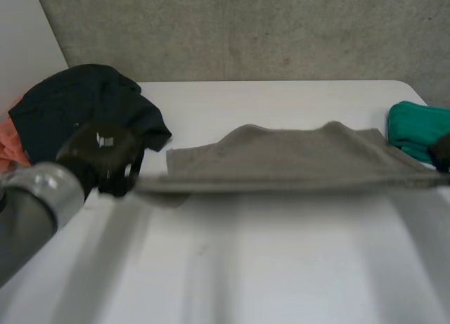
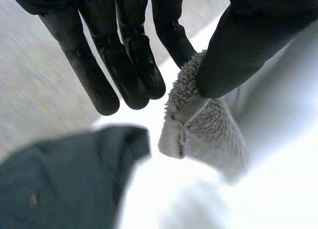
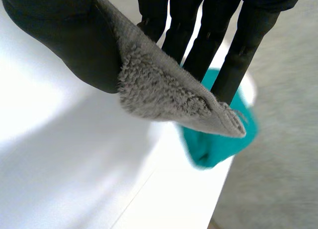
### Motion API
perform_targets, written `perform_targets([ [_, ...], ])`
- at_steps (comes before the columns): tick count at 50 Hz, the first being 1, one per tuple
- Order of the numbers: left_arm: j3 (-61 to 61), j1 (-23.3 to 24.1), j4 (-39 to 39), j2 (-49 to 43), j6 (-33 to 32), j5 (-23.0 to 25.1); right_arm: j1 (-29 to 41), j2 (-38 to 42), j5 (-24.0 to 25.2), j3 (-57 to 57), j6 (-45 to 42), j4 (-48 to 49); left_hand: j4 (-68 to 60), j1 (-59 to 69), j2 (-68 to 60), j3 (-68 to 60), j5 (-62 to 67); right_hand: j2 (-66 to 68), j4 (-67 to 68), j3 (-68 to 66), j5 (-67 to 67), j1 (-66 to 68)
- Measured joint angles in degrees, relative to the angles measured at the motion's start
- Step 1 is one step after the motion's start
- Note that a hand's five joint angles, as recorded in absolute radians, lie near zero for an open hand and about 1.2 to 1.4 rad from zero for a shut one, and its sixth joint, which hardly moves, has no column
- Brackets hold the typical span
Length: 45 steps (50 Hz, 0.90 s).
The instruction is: Fold the laundry.
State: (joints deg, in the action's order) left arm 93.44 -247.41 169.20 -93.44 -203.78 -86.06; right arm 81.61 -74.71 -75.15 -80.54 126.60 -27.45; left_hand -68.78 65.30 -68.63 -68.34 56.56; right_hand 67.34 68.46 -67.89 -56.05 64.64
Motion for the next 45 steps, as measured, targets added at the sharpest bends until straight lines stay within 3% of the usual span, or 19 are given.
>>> perform_targets([
  [5, 5.29, -0.14, -9.6, 2.7, -8.28, 0.55, -1.46, -2.32, 0.67, -3.25, -10.37, -9.84, 0.0, 0.0, 0.0, 0.0, 0.0, 0.0, 0.1, 0.0, 0.0, 0.0],
  [10, 6.83, -0.04, -10.76, 0.79, -12.38, 1.13, -1.43, -1.82, 0.52, -5.11, -11.89, -7.82, 0.0, 0.0, 0.0, 0.0, 0.0, 0.0, 0.13, 0.0, 0.0, 0.0],
  [18, -1.93, 0.34, -0.45, -12.34, -12.96, 0.58, 0.28, 6.37, -1.23, -0.77, -5.02, 3.83, 0.0, 0.0, 0.0, -0.01, 0.0, 0.0, 0.14, 0.0, -0.08, 0.0],
  [27, -28.41, 0.55, 13.36, -29.32, -12.87, -0.57, 11.03, 17.32, -7.31, 19.15, 2.37, 16.99, -0.01, 0.0, -0.02, -0.04, 0.69, 0.0, 0.15, -0.11, -1.45, 0.0],
  [32, -42.66, 0.16, 29.19, -32.16, -11.63, -1.57, 14.49, 19.71, -11.97, 34.3, 8.05, 29.06, -0.04, 0.0, -0.04, -0.06, 0.69, 0.04, 0.17, -0.26, -1.45, 0.0],
  [37, -47.5, -0.53, 41.99, -32.16, -9.98, -3.72, 15.65, 19.23, -13.86, 40.61, 14.3, 39.12, -0.04, 0.0, -0.04, -0.06, 0.69, 0.04, 0.17, -0.26, -1.45, 0.0],
  [40, -47.53, -1.01, 43.97, -32.07, -9.37, -4.77, 15.84, 18.78, -14.04, 40.77, 16.44, 41.6, -0.04, 0.0, -0.04, -0.06, 0.69, 0.04, 0.17, -0.26, -1.48, 0.0],
  [45, -43.3, -1.62, 40.64, -32.02, -8.4, -5.47, 16.32, 18.6, -13.36, 37.62, 17.54, 41.18, -0.04, 0.0, -0.04, -0.06, 0.69, 0.04, 0.18, -0.26, -1.45, 0.0],
])
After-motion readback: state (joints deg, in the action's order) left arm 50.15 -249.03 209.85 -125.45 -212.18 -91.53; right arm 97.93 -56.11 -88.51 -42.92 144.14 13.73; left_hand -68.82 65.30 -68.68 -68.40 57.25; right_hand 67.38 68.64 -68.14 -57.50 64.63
